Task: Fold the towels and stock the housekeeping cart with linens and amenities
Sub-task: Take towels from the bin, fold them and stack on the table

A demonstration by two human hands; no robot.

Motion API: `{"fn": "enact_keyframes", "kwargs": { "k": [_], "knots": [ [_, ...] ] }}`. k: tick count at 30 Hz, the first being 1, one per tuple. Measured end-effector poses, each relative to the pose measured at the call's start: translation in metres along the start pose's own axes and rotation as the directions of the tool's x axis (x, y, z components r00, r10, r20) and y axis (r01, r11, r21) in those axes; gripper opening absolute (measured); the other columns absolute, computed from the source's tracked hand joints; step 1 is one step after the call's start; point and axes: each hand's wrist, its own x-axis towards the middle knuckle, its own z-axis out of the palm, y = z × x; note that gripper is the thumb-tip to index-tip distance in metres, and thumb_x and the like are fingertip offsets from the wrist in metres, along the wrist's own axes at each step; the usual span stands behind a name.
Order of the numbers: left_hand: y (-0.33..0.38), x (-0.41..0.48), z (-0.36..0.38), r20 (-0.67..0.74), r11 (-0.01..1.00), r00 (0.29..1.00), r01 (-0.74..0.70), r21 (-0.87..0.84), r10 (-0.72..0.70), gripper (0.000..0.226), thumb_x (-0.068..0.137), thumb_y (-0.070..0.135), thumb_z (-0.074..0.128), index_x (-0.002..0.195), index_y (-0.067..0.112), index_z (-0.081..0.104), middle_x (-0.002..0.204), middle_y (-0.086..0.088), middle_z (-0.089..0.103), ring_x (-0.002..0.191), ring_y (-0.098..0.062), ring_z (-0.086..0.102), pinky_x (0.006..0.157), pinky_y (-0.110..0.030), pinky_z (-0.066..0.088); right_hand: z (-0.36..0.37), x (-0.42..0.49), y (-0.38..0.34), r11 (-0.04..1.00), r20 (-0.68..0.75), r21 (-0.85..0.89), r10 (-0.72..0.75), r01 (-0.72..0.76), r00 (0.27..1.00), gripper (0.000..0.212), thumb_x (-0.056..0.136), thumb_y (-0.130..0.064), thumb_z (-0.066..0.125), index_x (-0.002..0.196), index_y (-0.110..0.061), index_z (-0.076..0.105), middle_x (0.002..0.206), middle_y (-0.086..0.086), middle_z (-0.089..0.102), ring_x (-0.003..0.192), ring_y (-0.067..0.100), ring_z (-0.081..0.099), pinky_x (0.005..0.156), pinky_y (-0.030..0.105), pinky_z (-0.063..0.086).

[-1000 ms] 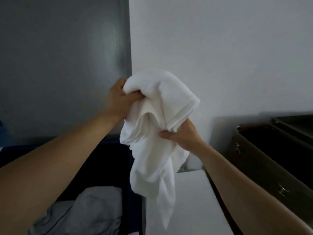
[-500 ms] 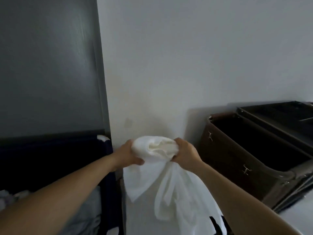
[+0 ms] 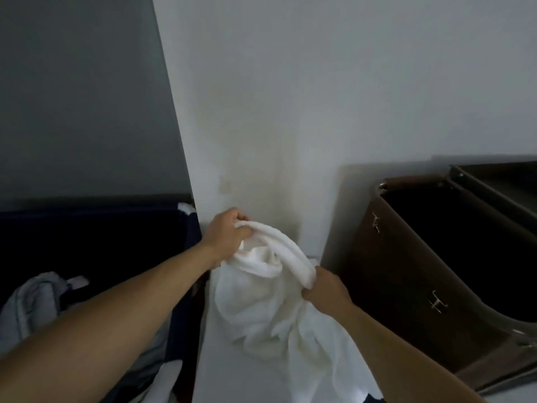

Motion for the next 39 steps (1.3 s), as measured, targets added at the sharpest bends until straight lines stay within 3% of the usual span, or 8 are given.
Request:
{"fn": "enact_keyframes", "kwargs": {
  "k": [6,10,14,19,25,31,35,39],
  "knots": [
    [0.038,0.01,-0.029,-0.24,0.918,0.962,0.027,-0.397,-0.132,0.01,0.073,0.023,0.058,0.081,0.018,0.063,0.081,-0.001,0.062,0.071,-0.019,0.057,0.06,-0.03,0.045,-0.095,0.013,-0.019,0.958,-0.206,0.277,-0.014,0.072,0.978,0.015,0.072,-0.019,0.08,0.077,-0.015,0.067,0.075,0.006,0.067,0.076,0.032,0.065,0.064,0.037,0.051],
    [0.032,0.006,-0.018,-0.294,0.935,0.938,0.076,-0.346,-0.185,0.013,0.081,0.018,0.048,0.07,0.011,0.047,0.073,-0.006,0.047,0.066,-0.023,0.046,0.054,-0.028,0.037,-0.161,0.0,-0.066,0.853,-0.42,0.411,-0.135,0.321,0.897,0.016,0.063,-0.029,0.078,0.066,-0.032,0.063,0.057,-0.013,0.062,0.055,0.004,0.058,0.047,0.02,0.042],
    [-0.001,-0.019,0.015,0.213,0.974,0.953,0.196,0.114,-0.217,0.023,0.089,0.014,0.056,0.112,0.009,0.055,0.106,-0.006,0.057,0.097,-0.023,0.057,0.084,-0.031,0.052,-0.159,-0.006,-0.097,0.848,-0.388,0.336,-0.272,0.41,0.881,0.015,0.068,-0.027,0.073,0.078,-0.037,0.067,0.071,-0.022,0.068,0.069,-0.004,0.061,0.057,0.011,0.046],
    [0.003,-0.047,0.034,0.568,0.998,0.821,-0.052,-0.018,0.053,0.094,0.073,0.028,0.079,0.147,0.046,0.024,0.143,0.024,0.04,0.132,0.0,0.04,0.104,-0.024,0.044,-0.1,-0.009,-0.089,0.921,-0.046,-0.025,-0.389,0.388,0.92,0.01,0.077,-0.025,0.069,0.087,-0.024,0.067,0.088,-0.002,0.069,0.086,0.022,0.064,0.071,0.031,0.049],
    [0.022,-0.033,0.033,0.29,0.883,0.949,-0.238,0.405,0.122,0.023,0.088,0.029,0.062,0.103,0.012,0.062,0.106,-0.008,0.068,0.098,-0.028,0.063,0.084,-0.041,0.05,-0.092,-0.015,-0.079,0.93,-0.165,0.082,-0.342,0.358,0.925,0.023,0.073,-0.029,0.075,0.095,-0.031,0.07,0.092,-0.008,0.072,0.089,0.014,0.065,0.073,0.029,0.05],
    [0.056,-0.013,-0.011,-0.055,0.98,0.981,-0.187,-0.068,0.184,0.024,0.085,0.012,0.054,0.061,0.016,0.052,0.054,0.009,0.049,0.052,-0.006,0.042,0.047,-0.018,0.031,-0.106,-0.011,-0.04,0.984,-0.215,-0.089,-0.17,0.154,0.962,0.013,0.085,-0.03,0.064,0.091,-0.019,0.065,0.091,0.004,0.069,0.092,0.03,0.065,0.069,0.031,0.045],
    [0.065,-0.002,-0.044,-0.104,0.932,0.988,-0.144,-0.333,0.115,0.026,0.078,0.026,0.047,0.082,0.007,0.064,0.078,-0.015,0.063,0.07,-0.021,0.055,0.064,-0.037,0.043,-0.155,-0.015,-0.041,0.99,-0.455,-0.014,-0.129,0.138,0.881,0.016,0.085,-0.03,0.068,0.074,-0.027,0.056,0.072,-0.002,0.059,0.08,0.032,0.066,0.063,0.029,0.04],
    [0.027,-0.003,-0.04,0.107,0.984,0.993,-0.066,0.167,0.049,0.022,0.094,0.02,0.048,0.107,0.013,0.064,0.104,-0.006,0.067,0.095,-0.023,0.061,0.084,-0.037,0.049,-0.193,-0.031,-0.063,0.959,-0.571,0.061,-0.193,0.276,0.798,0.016,0.078,-0.029,0.072,0.094,-0.03,0.071,0.071,-0.02,0.057,0.077,0.017,0.059,0.07,0.028,0.042]
  ]
}}
